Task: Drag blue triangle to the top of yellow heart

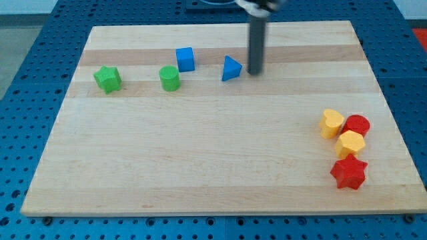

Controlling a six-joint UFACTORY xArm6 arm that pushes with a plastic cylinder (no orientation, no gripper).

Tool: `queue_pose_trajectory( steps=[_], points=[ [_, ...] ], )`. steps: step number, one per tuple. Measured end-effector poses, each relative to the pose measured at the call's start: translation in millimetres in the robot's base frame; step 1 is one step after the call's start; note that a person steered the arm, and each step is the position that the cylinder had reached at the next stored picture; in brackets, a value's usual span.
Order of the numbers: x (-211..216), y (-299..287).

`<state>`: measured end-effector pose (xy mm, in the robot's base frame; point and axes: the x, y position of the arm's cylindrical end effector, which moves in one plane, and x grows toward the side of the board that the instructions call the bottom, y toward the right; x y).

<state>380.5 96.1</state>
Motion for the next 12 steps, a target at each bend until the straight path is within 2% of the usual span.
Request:
queue_pose_trajectory(
  steps=[1,2,3,4,5,6,7,8,9,10,11,12],
  points=[
    [-10.9,55.3],
    [-71.2,74.9],
    [-96.2,-33.3],
    [-64.8,-103.5],
    [-3.7,-42.6],
    [28.6,-23.8],
    [-19.3,-74.1],
    [36.0,-86.4],
    [93.9,-0.8],
    [71.2,-6.5],
    [36.9,-40.1],
    [5.6,-36.0]
  ],
)
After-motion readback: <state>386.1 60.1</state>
